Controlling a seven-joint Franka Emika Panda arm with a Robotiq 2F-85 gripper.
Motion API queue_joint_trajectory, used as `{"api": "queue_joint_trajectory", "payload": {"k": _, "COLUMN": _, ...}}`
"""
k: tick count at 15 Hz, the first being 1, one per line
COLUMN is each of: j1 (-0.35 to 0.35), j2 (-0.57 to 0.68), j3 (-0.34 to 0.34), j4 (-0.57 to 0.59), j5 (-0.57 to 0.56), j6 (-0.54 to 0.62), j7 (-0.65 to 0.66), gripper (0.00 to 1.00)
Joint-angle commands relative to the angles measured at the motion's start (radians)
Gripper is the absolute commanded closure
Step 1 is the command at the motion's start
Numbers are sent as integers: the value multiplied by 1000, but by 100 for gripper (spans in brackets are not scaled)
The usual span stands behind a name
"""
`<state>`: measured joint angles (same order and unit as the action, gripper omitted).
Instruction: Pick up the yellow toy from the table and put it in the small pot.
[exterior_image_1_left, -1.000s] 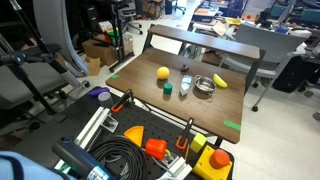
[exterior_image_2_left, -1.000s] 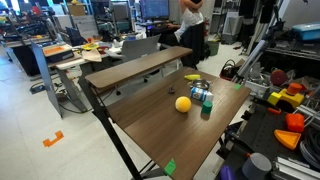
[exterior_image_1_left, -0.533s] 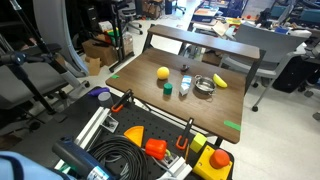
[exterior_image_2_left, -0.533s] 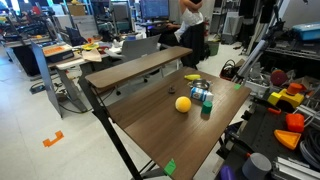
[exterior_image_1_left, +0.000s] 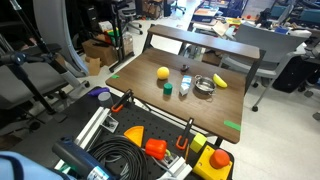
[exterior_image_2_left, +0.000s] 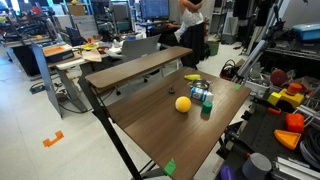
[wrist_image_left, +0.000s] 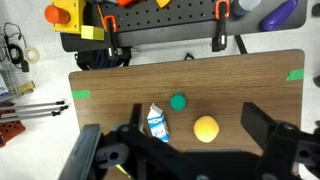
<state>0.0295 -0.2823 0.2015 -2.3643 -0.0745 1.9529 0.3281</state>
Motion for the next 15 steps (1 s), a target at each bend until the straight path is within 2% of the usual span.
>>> {"api": "queue_joint_trajectory", "payload": {"k": 1, "j1": 8, "j2": 134, "j3": -39, "j4": 60, "j5": 87, "j6": 109, "j7": 38, "gripper": 0}}
{"api": "queue_joint_trajectory", "payload": {"k": 8, "j1": 14, "j2": 470, "j3": -101, "j4": 212, "j5": 171, "j6": 283, "j7": 142, "gripper": 0}}
{"api": "queue_joint_trajectory", "payload": {"k": 15, "j1": 87, "j2": 775, "j3": -151, "j4": 338, "j5": 162, "j6": 435, "j7": 246, "gripper": 0}}
